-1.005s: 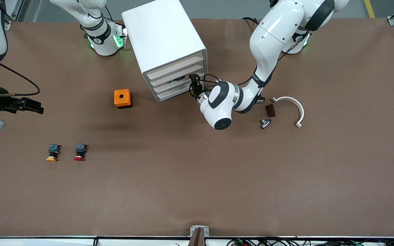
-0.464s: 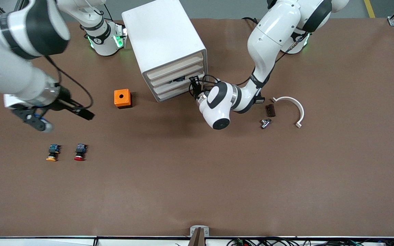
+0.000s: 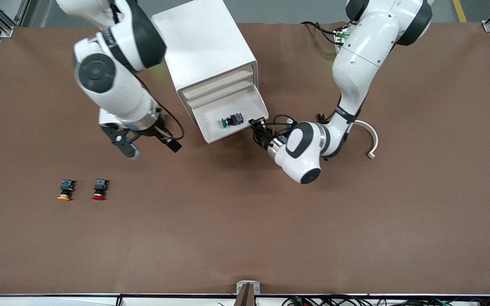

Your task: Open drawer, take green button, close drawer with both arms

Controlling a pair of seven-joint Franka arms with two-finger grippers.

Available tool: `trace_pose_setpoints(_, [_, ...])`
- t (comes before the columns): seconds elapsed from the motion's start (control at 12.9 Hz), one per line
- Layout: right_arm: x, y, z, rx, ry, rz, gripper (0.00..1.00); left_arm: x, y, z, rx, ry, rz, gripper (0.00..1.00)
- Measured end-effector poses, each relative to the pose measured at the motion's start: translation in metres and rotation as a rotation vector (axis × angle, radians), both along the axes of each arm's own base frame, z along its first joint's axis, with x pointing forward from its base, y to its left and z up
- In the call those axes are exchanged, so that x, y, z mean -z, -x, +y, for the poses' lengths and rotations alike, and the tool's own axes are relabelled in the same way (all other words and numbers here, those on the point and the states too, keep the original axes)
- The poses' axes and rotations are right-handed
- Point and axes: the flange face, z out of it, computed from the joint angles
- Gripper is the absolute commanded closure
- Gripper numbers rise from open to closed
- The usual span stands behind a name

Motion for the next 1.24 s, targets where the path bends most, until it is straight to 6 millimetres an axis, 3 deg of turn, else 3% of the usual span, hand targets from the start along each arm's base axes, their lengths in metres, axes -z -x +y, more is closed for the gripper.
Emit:
trace_pose_setpoints(0.23, [0.041,0.015,0.054,0.088,0.032,-0.011,0.0,-0.003,-0.013,0.011,-0.004,0.043,-0.043,0.64])
trace_pose_setpoints(0.46, [0.078,0.04,0.108,0.151,0.065,-0.017,0.0,-0.011,-0.027,0.02,-0.01,0.073,-0.079,0.63])
trace_pose_setpoints(0.54, [0.088,0.047,0.124,0.167,0.078,-0.018,0.0,-0.015,-0.034,0.025,-0.02,0.079,-0.088,0.43])
trace_pose_setpoints(0.77, [0.111,0.059,0.155,0.198,0.096,-0.008,0.0,-0.029,-0.055,0.042,-0.047,0.093,-0.125,0.0])
trace_pose_setpoints(1.24, [0.157,0.073,0.177,0.294,0.156,-0.028,0.0,-0.061,-0.108,0.098,-0.014,0.109,-0.311,0.0])
